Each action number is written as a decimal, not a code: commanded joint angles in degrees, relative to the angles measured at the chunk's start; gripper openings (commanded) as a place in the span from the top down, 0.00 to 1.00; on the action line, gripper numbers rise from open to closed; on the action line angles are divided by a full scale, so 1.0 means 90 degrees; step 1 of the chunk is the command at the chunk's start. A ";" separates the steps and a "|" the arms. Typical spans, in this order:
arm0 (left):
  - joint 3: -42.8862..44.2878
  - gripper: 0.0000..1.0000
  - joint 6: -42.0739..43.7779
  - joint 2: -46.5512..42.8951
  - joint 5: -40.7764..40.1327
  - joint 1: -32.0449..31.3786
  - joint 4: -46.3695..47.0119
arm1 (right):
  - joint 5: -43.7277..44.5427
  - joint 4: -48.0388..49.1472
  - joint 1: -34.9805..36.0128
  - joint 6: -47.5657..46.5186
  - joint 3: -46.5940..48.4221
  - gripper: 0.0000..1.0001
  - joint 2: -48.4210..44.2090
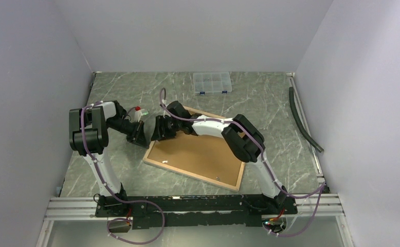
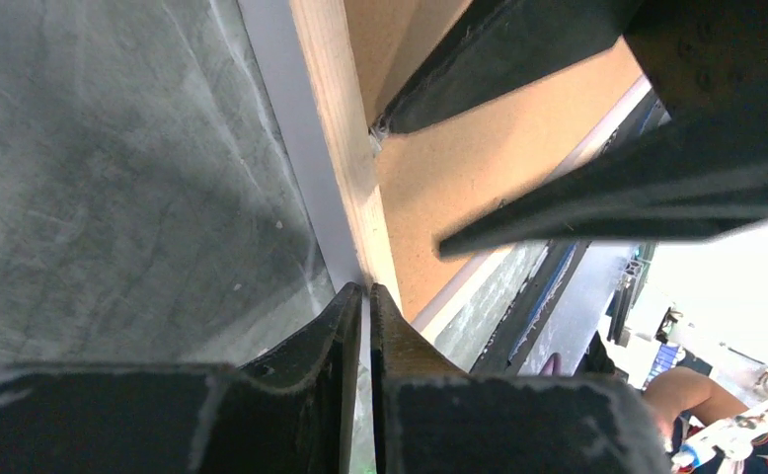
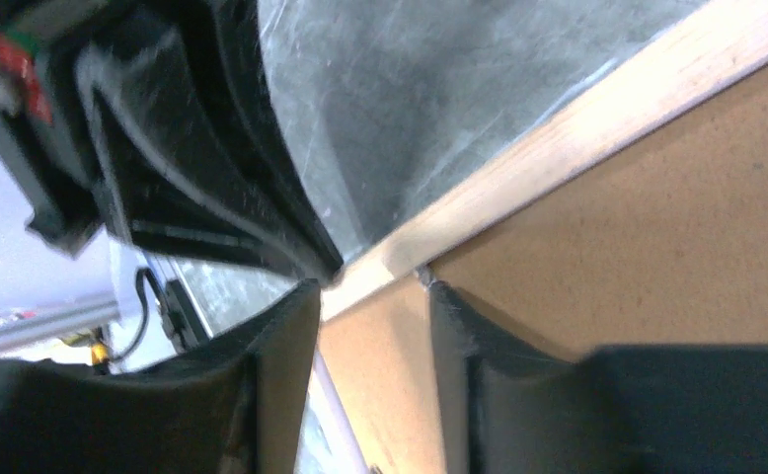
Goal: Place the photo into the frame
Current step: Install the photo frame at the center of the board, then adjust the photo frame at the center of the board.
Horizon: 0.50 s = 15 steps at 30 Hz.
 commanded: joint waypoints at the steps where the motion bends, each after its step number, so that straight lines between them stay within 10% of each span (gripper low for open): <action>1: 0.0446 0.85 0.0380 -0.0223 0.0145 0.0114 -0.0329 | 0.0198 0.0276 -0.0249 -0.0259 -0.0725 0.41 -0.1422; 8: 0.0516 0.78 0.0498 -0.0615 -0.0489 0.0157 -0.0130 | 0.1088 -0.0275 -0.1767 0.0055 -0.3475 0.02 -0.4272; 15: -0.0327 0.79 0.0371 -0.1008 -0.1822 -0.0357 0.1060 | 0.3418 -0.2454 -0.3436 0.0072 -0.4947 0.00 -0.6478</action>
